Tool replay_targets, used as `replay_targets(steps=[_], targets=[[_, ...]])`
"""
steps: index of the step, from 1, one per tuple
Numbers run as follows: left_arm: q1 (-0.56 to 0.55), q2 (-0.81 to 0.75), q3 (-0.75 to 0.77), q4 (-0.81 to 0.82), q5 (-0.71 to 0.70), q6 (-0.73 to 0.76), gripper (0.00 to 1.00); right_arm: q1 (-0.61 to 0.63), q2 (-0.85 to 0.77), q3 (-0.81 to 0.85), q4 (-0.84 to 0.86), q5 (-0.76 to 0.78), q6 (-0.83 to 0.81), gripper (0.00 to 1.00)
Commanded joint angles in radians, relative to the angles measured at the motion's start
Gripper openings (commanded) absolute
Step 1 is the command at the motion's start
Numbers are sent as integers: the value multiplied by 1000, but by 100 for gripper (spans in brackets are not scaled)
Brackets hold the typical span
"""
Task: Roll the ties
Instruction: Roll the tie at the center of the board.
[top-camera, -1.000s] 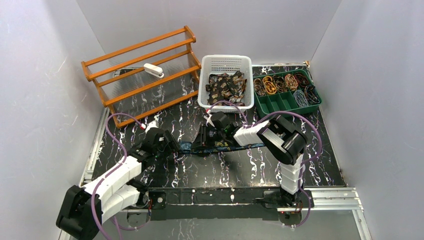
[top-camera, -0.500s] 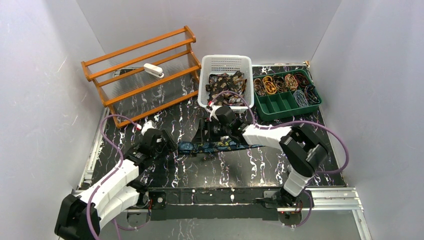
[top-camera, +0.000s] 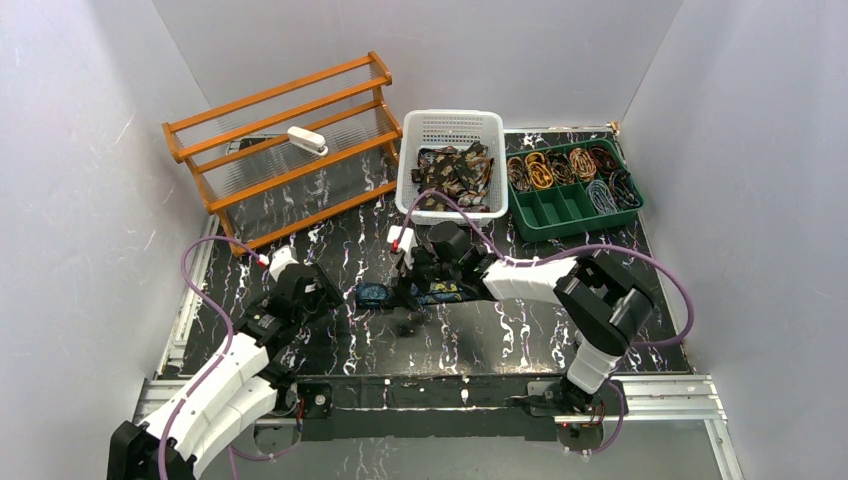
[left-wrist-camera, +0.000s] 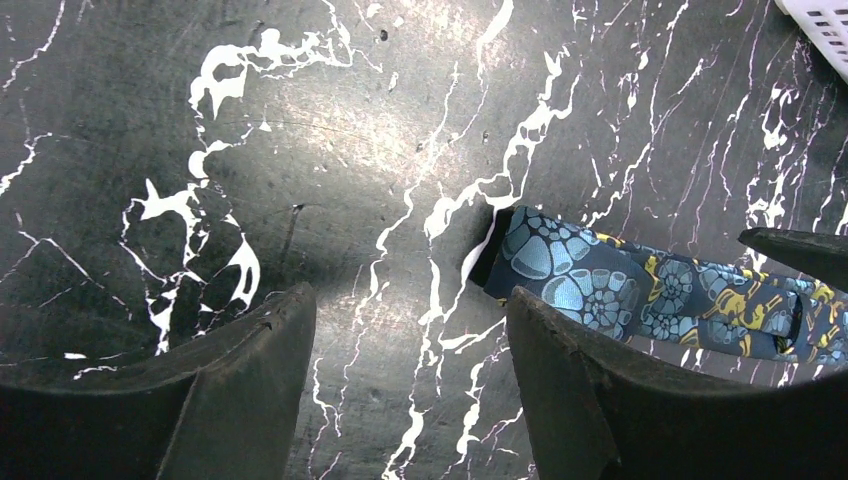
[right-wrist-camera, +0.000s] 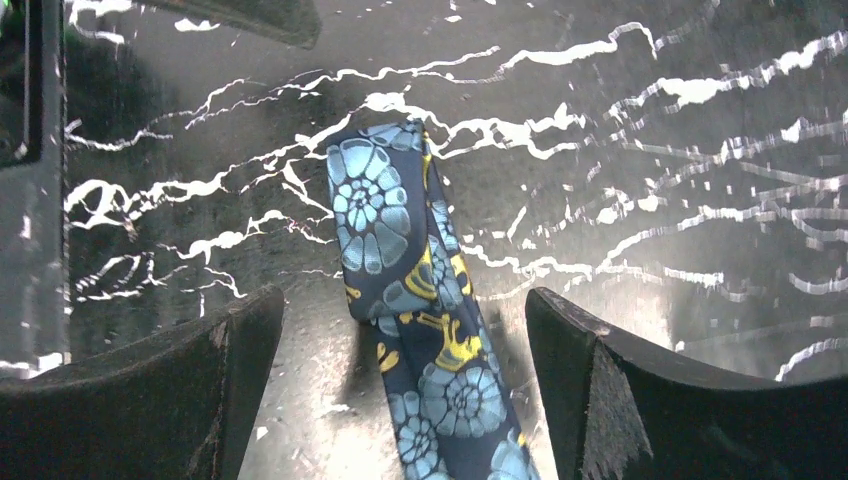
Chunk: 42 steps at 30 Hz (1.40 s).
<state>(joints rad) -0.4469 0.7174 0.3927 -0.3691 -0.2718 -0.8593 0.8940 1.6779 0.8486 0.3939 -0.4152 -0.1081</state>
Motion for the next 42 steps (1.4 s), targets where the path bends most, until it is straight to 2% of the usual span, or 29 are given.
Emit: replay_targets(steps=[1,8,11,14,16,21,25,32,34,35,39,42], targets=[[7,-16,45,-76,-49,19,68,33,61,63,42,-103,-308,99],[7,-10,66,-92,-46,41,68,36,171,111,70,-140,-331,99],[7,-13,74,-101,-49,47,68,36,220,153,28,-142,-353,99],[7,-15,85,-114,-62,51,68,40,242,157,9,-163,-347,95],[7,-18,86,-113,-62,48,68,46,245,140,25,-172,-347,90],[7,-27,79,-108,-63,39,68,86,260,124,-2,-100,-351,66],[7,-22,78,-105,-63,40,68,126,271,92,76,-5,-284,54],[7,-35,78,-115,-67,36,68,182,281,63,199,94,-218,49],[7,-43,81,-124,-75,33,68,182,274,87,161,83,-222,52],[7,-46,80,-126,-76,31,68,181,259,91,152,82,-221,57],[7,-57,74,-125,-80,22,68,181,141,57,125,65,-227,87],[7,-62,69,-111,-74,21,68,182,21,-13,146,90,-246,95]])
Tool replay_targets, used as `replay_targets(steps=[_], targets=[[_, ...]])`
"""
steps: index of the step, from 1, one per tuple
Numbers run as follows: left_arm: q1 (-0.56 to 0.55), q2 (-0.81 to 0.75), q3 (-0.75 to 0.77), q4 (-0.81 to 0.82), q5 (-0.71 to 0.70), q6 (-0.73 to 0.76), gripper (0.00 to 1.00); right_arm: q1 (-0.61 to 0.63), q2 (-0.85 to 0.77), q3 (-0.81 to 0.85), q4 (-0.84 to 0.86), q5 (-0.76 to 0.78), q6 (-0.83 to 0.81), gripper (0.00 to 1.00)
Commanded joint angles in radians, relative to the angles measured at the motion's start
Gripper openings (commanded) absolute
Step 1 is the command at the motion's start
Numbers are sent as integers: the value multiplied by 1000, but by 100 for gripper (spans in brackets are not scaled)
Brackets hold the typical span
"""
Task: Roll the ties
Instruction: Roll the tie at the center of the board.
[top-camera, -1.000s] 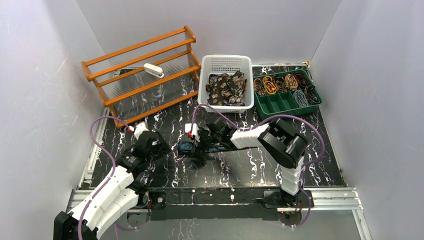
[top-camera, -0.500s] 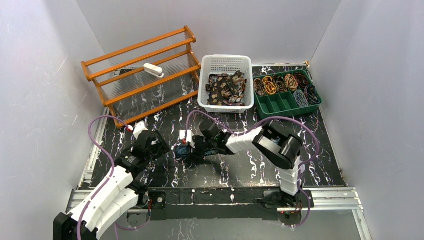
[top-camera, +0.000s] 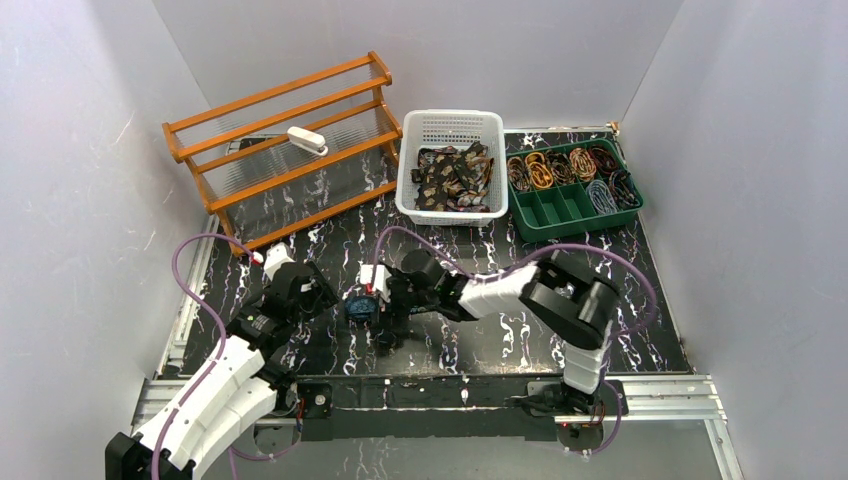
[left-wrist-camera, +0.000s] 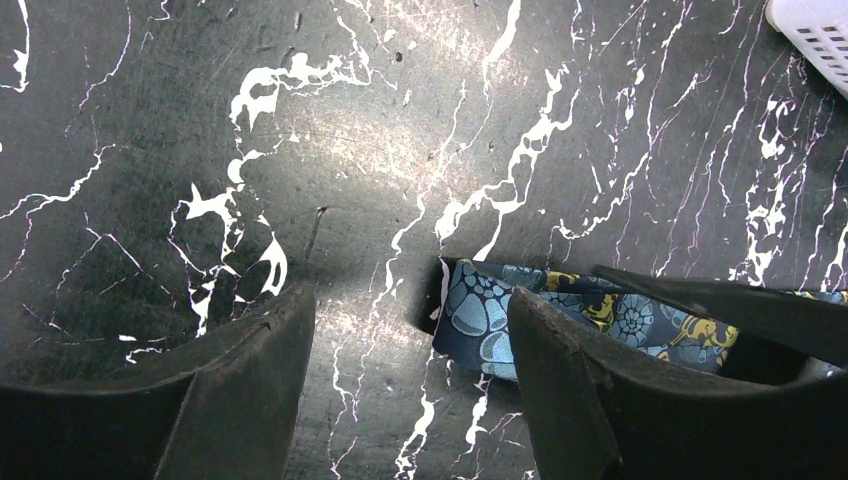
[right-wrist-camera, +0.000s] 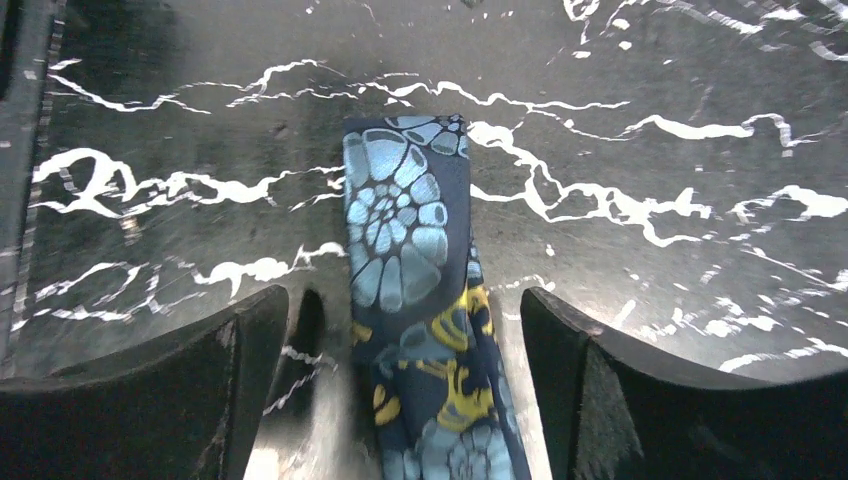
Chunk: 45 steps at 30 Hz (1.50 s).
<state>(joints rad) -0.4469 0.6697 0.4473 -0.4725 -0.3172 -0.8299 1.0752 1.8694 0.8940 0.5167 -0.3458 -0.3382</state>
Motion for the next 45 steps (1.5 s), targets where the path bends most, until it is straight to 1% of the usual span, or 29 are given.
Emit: replay_targets(steps=[1,3,5,8,11,13,16,18,20,23,27,29,31,35,36,37,39,42,45], targets=[[7,-13,15,-3,-25,-9,68,0,-224,-80,18,37,-27,96],[6,-9,16,2,-18,-8,68,-3,-302,-124,-28,83,-58,97],[7,-6,19,4,-13,-2,68,-25,-370,-188,-79,95,-82,96],[7,-5,13,17,-5,-4,68,-119,-442,-293,-147,23,-111,93],[7,-4,-1,40,10,-8,68,-200,-471,-314,-227,-31,-157,90],[7,2,-17,55,15,-14,68,-230,-455,-285,-241,-48,-174,88],[7,9,-30,77,27,-20,68,-256,-372,-217,-311,-63,-197,81],[7,9,-17,54,28,-11,68,-268,-341,-212,-334,-68,-251,81],[7,-5,-1,8,-2,-9,68,-280,-332,-211,-335,-76,-287,81],[7,-48,1,-3,-4,-17,68,-309,-305,-201,-345,-119,-321,79],[7,-74,-5,12,7,-30,68,-316,-256,-175,-397,-141,-336,71],[7,-58,2,11,5,-21,68,-316,-255,-168,-413,-143,-334,62],[7,-37,11,5,2,-16,68,-317,-268,-170,-426,-131,-310,55],[7,-12,8,24,14,-12,68,-316,-327,-217,-406,-124,-297,50],[7,-10,6,30,16,-12,68,-315,-346,-229,-403,-126,-300,50],[7,-8,4,36,18,-12,68,-317,-355,-237,-402,-129,-305,52],[7,-2,0,45,22,-9,68,-315,-353,-237,-402,-120,-313,63],[7,14,1,48,29,-4,68,-316,-371,-238,-362,-77,-301,71],[7,25,0,54,36,-5,68,-316,-439,-260,-238,-19,-240,81]])
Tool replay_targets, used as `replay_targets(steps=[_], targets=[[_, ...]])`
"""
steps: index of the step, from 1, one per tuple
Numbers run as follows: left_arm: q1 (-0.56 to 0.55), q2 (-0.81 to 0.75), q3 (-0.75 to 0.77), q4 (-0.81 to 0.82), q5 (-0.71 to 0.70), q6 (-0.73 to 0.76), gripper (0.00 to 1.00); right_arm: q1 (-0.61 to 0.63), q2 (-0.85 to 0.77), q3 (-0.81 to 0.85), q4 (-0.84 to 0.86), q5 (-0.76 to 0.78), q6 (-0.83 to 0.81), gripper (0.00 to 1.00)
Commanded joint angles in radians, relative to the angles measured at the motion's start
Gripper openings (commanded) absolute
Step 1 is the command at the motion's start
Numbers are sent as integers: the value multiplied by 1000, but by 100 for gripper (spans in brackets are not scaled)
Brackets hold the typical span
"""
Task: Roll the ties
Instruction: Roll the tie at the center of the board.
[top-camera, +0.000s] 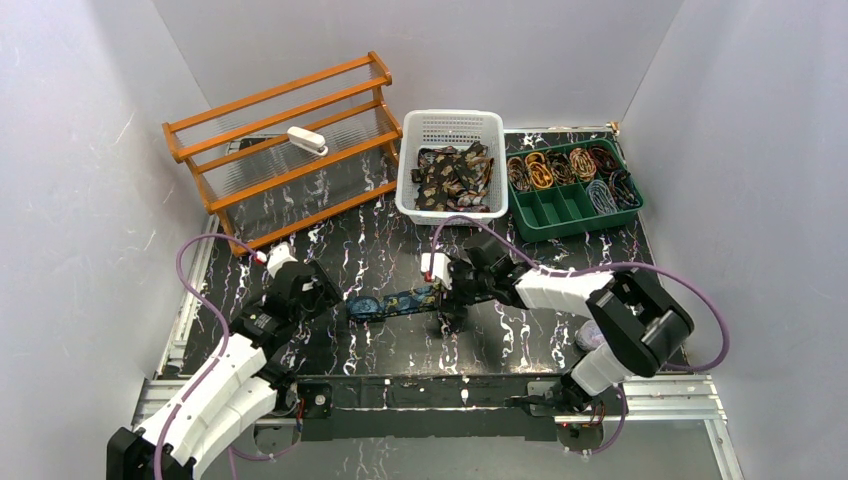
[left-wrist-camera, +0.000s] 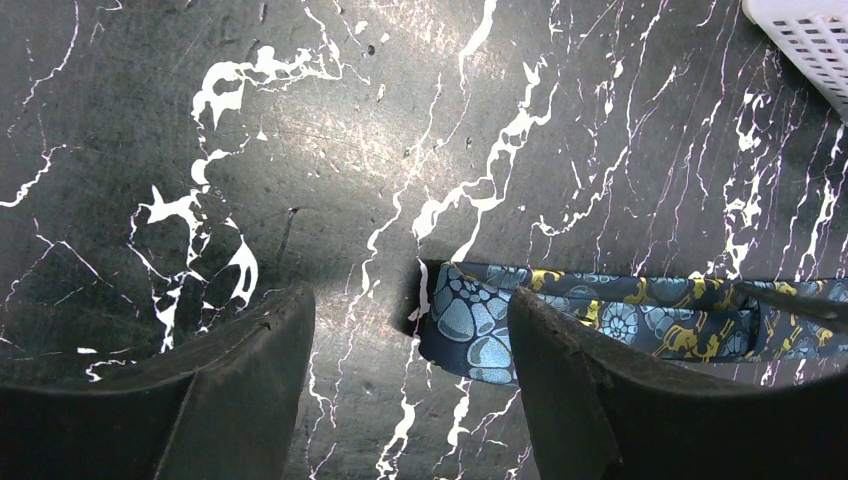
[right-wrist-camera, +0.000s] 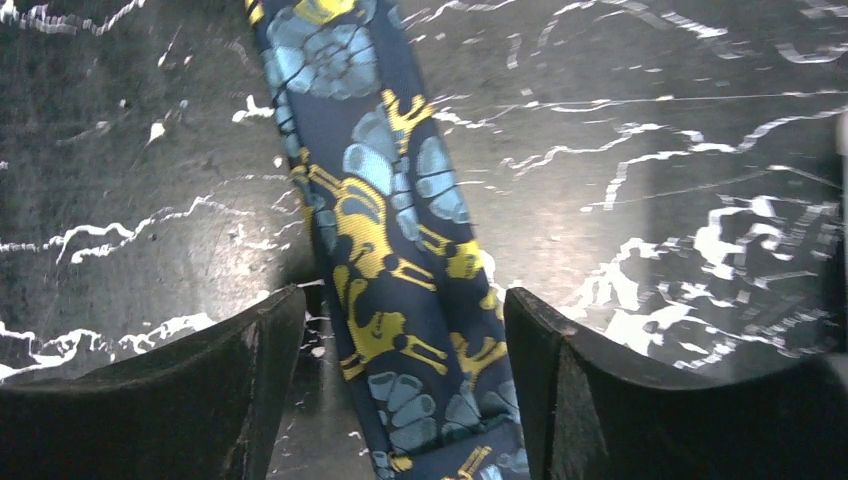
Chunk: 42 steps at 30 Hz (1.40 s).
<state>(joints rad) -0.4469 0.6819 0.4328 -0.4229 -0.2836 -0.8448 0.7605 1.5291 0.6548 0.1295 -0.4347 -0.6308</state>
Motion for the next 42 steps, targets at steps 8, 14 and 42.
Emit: replay_targets(steps=[8,14,42], targets=[[7,39,-34,85,67,-4,70,-7,-242,68,180,383,890,99],[7,62,-52,127,114,-9,71,-10,-164,89,58,208,1263,95],[8,-18,-78,40,116,-18,79,188,249,304,68,159,1579,49]])
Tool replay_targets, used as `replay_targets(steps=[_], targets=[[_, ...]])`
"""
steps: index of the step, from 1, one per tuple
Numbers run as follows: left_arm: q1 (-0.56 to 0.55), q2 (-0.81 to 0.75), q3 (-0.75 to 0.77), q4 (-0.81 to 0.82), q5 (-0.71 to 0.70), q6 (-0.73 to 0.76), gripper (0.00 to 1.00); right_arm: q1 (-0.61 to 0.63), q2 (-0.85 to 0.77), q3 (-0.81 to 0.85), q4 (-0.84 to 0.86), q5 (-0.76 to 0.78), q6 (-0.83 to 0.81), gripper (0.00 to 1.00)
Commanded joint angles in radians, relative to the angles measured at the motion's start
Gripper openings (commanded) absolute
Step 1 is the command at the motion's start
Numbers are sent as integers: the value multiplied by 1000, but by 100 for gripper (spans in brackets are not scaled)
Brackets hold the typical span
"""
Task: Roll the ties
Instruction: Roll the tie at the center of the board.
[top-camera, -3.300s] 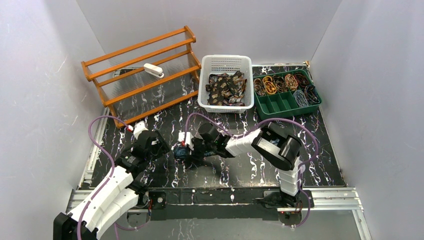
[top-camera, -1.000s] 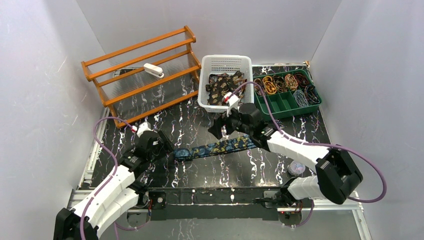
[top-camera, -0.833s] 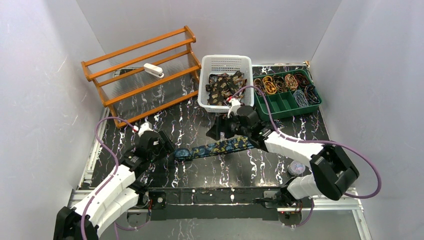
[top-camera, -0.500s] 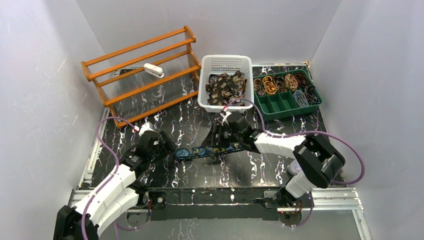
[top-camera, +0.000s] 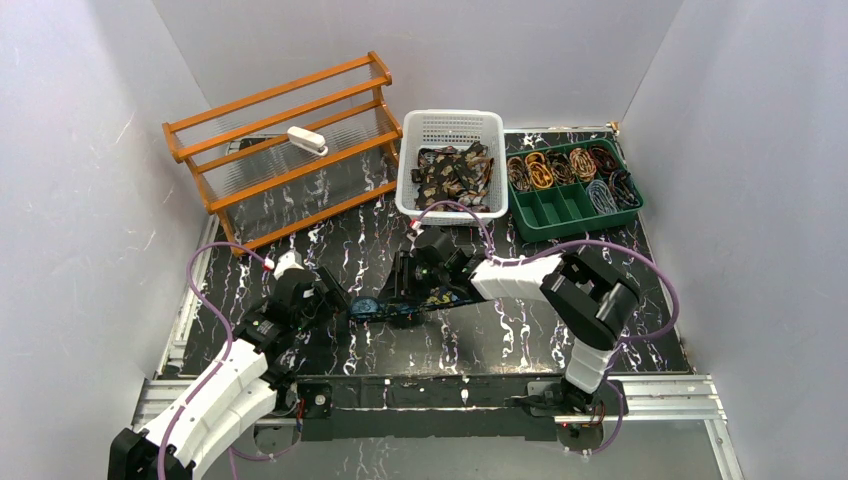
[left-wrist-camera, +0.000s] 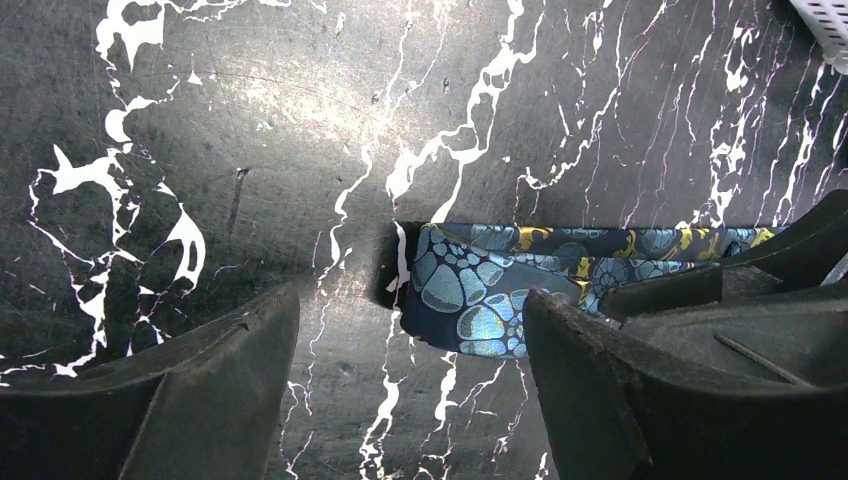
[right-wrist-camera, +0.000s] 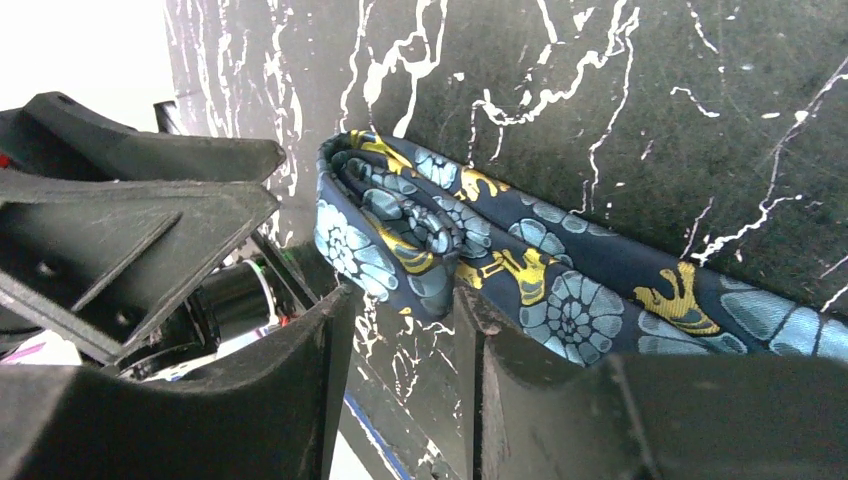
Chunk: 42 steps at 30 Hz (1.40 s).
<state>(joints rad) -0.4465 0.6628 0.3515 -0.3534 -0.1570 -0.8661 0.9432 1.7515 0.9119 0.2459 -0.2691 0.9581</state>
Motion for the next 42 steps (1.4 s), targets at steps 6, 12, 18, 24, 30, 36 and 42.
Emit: replay_targets(steps=[6,12,18,24,30,36,42], targets=[[8,6,-6,-9,7,8,79,15,59,72,-40,-61,-66,48],[8,5,-33,33,48,10,78,18,107,149,-154,-28,-146,48],[8,-9,-54,50,57,-1,76,18,136,179,-212,4,-167,42],[8,-5,-78,84,79,-2,74,18,109,184,-204,-30,-193,51],[8,-20,-81,92,77,-5,71,18,71,174,-172,-88,-202,47],[8,-16,-93,105,88,-1,70,17,92,182,-186,-64,-200,44],[8,-13,-105,110,100,1,68,16,130,228,-225,-46,-242,42]])
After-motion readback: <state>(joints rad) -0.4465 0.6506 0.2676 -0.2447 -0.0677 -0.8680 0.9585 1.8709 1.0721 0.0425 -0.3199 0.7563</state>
